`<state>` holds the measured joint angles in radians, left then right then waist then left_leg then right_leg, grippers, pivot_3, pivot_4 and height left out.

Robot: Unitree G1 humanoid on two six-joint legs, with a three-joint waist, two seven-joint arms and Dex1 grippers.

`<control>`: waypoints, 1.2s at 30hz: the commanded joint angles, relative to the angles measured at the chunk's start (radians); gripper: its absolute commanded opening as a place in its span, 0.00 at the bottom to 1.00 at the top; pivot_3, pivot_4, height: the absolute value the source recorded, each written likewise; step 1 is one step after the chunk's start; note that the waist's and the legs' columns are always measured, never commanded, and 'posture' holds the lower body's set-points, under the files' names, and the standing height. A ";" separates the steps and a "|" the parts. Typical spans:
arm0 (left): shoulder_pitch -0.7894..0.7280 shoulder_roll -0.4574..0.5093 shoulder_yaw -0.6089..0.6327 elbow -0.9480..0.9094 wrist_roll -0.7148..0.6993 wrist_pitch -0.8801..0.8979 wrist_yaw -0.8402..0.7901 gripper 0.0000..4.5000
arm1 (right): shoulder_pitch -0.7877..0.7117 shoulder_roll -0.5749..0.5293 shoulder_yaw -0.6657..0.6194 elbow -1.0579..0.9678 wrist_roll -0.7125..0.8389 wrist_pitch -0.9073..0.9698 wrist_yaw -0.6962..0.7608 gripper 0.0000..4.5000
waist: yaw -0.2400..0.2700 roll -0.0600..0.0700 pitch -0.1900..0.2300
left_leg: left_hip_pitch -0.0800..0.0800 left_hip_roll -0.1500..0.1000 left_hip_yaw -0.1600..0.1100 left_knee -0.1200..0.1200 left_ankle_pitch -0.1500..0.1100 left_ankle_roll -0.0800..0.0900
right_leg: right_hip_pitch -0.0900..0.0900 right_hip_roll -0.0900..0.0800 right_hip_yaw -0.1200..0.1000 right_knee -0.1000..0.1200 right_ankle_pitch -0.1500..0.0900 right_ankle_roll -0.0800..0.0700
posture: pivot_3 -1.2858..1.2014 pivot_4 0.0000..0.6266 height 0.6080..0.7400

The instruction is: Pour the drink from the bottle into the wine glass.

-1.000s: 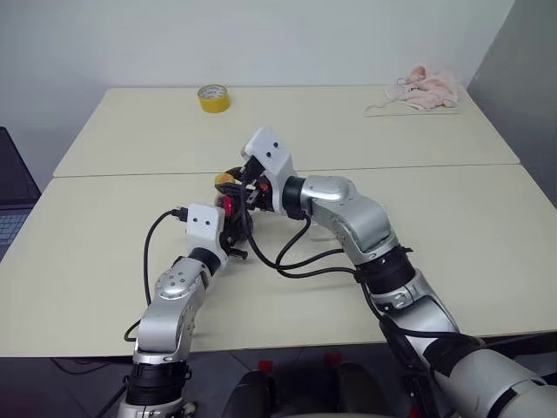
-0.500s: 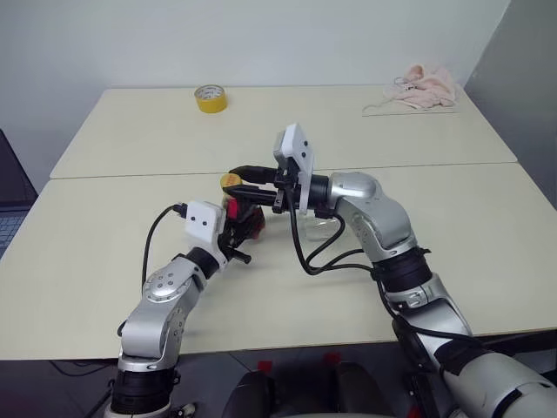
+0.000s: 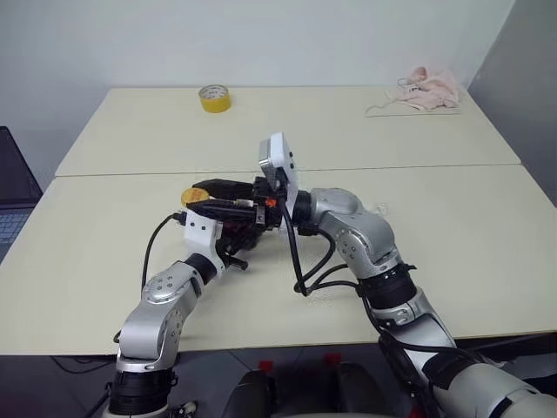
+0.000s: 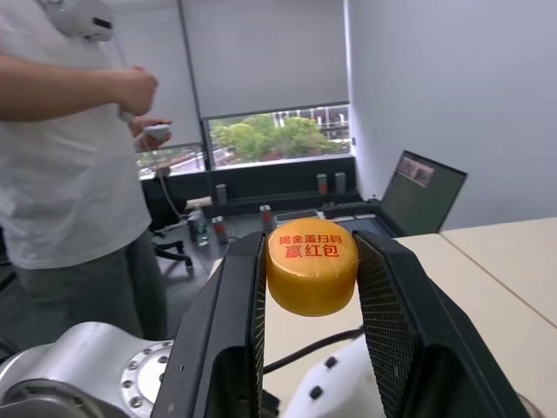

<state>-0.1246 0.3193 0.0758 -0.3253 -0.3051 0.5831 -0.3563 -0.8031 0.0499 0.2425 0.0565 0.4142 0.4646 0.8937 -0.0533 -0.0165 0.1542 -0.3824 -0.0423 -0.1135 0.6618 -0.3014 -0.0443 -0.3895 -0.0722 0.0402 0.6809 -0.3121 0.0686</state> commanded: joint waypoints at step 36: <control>-0.035 -0.029 0.005 0.057 0.130 -0.132 0.118 0.16 | 0.944 -0.394 -0.546 -0.408 -0.195 -0.106 -0.562 0.27 | 0.023 -0.001 0.000 | 0.000 0.000 0.004 0.000 0.000 0.001 | 0.002 0.001 0.002 -0.001 0.000 0.000 | 0.52 0.24 1.00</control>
<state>-0.1429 0.2911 0.0749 -0.2541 -0.1750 0.4738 -0.2339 0.1426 -0.3446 -0.2930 -0.3379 0.2082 0.3571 0.3424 -0.0299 -0.0170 0.1544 -0.3821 -0.0421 -0.1094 0.6619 -0.3016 -0.0436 -0.3874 -0.0713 0.0425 0.6803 -0.3122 0.0687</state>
